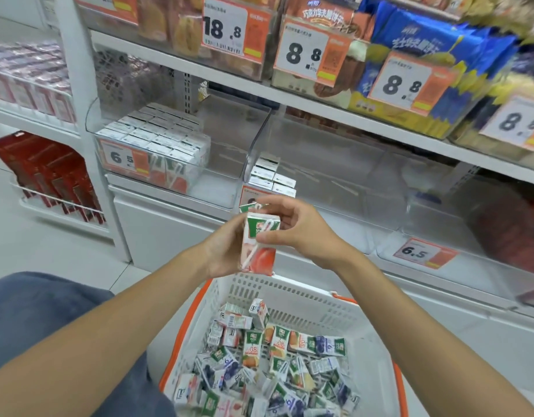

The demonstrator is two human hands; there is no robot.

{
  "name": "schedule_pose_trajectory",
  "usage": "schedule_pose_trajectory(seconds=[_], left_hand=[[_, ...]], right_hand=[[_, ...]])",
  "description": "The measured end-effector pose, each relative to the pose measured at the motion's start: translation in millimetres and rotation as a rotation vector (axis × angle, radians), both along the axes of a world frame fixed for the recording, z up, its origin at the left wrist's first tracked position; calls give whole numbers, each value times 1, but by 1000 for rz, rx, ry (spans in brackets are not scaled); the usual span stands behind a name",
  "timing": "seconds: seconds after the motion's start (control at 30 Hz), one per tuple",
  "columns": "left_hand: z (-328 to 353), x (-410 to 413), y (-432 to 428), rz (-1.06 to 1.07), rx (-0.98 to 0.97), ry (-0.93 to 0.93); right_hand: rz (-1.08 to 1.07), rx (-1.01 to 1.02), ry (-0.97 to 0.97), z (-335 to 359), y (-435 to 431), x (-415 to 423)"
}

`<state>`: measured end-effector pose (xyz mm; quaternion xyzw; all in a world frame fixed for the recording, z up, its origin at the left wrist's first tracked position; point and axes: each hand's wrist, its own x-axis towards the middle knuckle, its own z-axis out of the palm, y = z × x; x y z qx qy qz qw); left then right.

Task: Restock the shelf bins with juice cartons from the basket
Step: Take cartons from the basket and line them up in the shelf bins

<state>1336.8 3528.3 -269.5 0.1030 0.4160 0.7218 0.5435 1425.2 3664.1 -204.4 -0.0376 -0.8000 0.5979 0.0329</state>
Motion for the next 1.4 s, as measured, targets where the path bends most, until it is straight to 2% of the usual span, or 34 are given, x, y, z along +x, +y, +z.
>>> schedule_pose_trajectory(seconds=[0.1, 0.27, 0.33, 0.4, 0.47, 0.57, 0.63, 0.8, 0.87, 1.0, 1.13, 1.3, 1.33, 1.4], left_hand=[[3, -2, -2, -68, -76, 123], [13, -2, -10, -271, -18, 239], [16, -1, -9, -236, -74, 317], [19, 1, -8, -185, -129, 398], [23, -1, -9, -143, -145, 435], [35, -11, -18, -137, -201, 560], [46, -19, -27, -141, -253, 652], [69, -48, -53, -3, -278, 781], [76, -68, -65, 77, -335, 937], [71, -119, -86, 189, -570, 1349], [53, -170, -94, 299, -783, 1654], [30, -214, -86, 69, -1002, 1888], [25, -217, -85, 40, -1035, 1929], [17, -221, -83, 46, -1068, 2004]], right_hand=[[-69, -15, 10, -2, 17, 8], [-131, 8, 54, -2, 18, 13], [-144, 54, 69, 1, 16, 13], [-141, 188, 83, 4, 15, 11], [-78, 271, 45, 9, 15, 8], [87, 140, -108, 17, 15, -1], [138, 168, -166, 27, 13, -13], [84, 295, -93, 49, -8, -54], [-18, 286, -18, 54, -16, -72], [-182, 247, 119, 60, -31, -112], [-278, 384, 155, 58, -38, -162], [-292, 661, 10, 40, -37, -215], [-260, 695, -59, 34, -38, -223], [-137, 634, -267, 25, -40, -233]])
